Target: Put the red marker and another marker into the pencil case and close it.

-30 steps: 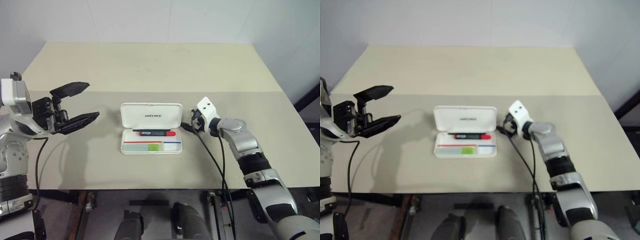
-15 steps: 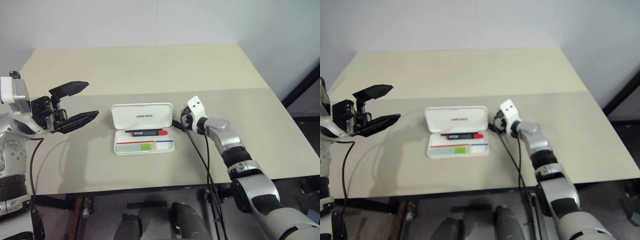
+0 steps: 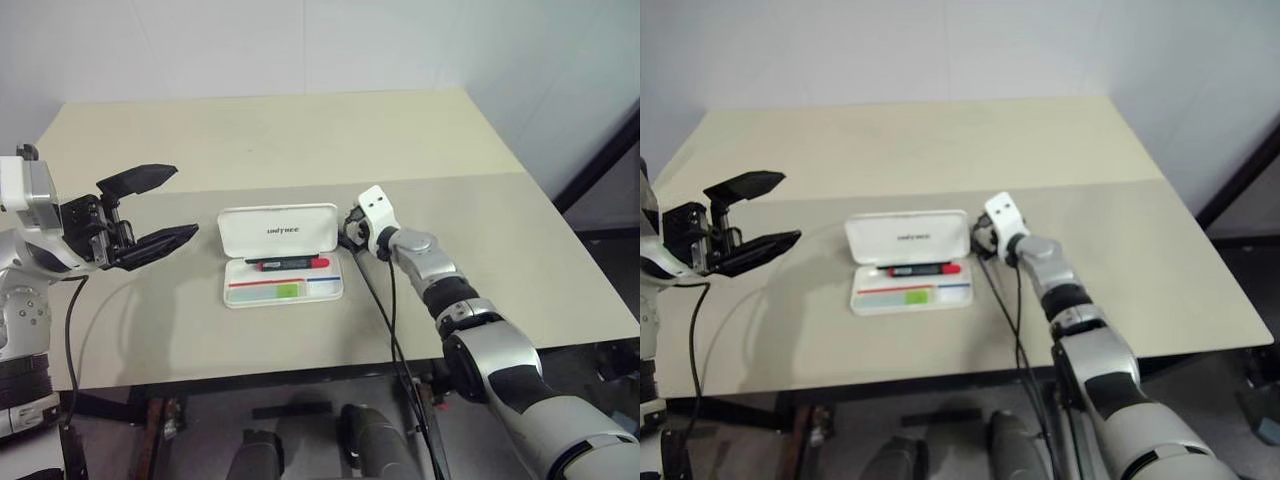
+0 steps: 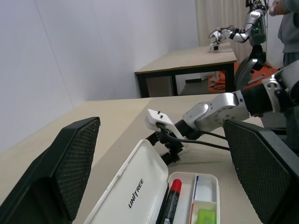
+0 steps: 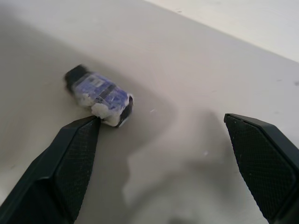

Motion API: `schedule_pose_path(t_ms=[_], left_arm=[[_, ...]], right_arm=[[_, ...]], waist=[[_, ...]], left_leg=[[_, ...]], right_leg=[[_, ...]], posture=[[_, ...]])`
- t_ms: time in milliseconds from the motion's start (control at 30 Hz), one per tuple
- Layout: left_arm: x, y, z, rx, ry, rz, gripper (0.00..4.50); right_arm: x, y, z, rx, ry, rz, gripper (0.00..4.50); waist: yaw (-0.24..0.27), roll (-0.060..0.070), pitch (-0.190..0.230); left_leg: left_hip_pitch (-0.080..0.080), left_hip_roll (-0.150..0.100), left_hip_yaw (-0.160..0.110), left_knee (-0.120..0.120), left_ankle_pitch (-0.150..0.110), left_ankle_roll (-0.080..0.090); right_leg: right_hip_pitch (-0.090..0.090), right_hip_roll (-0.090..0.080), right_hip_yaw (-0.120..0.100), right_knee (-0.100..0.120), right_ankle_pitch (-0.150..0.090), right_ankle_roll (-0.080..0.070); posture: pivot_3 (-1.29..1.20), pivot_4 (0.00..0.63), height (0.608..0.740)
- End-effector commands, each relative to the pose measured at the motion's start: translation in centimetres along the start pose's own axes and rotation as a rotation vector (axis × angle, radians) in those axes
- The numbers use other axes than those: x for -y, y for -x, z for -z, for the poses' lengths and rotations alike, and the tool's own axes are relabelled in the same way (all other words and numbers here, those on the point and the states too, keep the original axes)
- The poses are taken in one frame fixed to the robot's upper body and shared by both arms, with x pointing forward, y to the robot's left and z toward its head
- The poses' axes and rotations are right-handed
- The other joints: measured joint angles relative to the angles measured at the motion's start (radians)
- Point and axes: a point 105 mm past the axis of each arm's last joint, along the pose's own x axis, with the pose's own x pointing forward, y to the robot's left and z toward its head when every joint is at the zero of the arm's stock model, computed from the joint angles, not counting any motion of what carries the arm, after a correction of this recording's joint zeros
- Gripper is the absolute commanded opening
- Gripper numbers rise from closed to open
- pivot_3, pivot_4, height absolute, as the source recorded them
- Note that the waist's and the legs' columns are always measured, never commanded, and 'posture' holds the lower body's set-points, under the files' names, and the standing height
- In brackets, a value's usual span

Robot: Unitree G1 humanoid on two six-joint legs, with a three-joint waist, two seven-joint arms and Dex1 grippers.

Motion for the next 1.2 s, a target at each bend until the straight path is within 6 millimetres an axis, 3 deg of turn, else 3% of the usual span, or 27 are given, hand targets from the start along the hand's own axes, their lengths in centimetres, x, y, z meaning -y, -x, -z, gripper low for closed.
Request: schedule_pose_path(t_ms=[33,300,400,1000,1200], left_arm=[[0.1,0.3,-1.2,0.019,-0.044,-0.013,4.5],[0.1,0.3,-1.1,0.02,-0.041,-0.017,4.5],[0.0,0.3,-1.1,0.02,-0.041,-0.019,4.5],[0.3,0.1,-1.1,0.023,-0.048,-0.029,4.5],[0.4,0.0,-1.2,0.029,-0.049,-0.036,4.5]], right_arm=[[2.6,0.5,0.7,-0.04,-0.005,0.15,4.46],[3.7,0.8,1.0,-0.06,-0.016,0.232,4.46],[4.7,1.2,1.6,-0.085,-0.018,0.284,4.46],[8.0,3.1,3.7,-0.203,0.002,0.439,4.46],[8.4,3.0,2.2,-0.15,-0.012,0.445,4.46]], waist=[[0.007,0.0,0.0],[0.014,0.0,0.0],[0.015,0.0,0.0],[0.055,0.0,0.0],[0.06,0.0,0.0]], left_leg=[[0.0,0.0,0.0,0.0,0.0,0.0],[-0.003,-0.002,0.001,-0.002,-0.001,-0.002],[-0.004,-0.002,0.001,-0.003,-0.001,-0.002],[-0.008,-0.002,0.006,-0.003,-0.001,-0.002],[-0.011,-0.004,0.005,-0.002,-0.001,-0.001]], right_leg=[[0.0,0.0,0.0,-0.001,0.0,-0.001],[0.0,-0.004,0.001,-0.007,0.002,0.004],[0.0,-0.004,0.001,-0.011,0.009,0.015],[0.0,-0.009,-0.002,-0.015,0.005,0.009],[0.0,-0.012,-0.005,-0.016,0.002,0.004]], posture=[[0.0,0.15,0.74],[0.0,0.15,0.74],[0.0,0.15,0.74],[0.0,0.15,0.74],[0.0,0.15,0.74]])
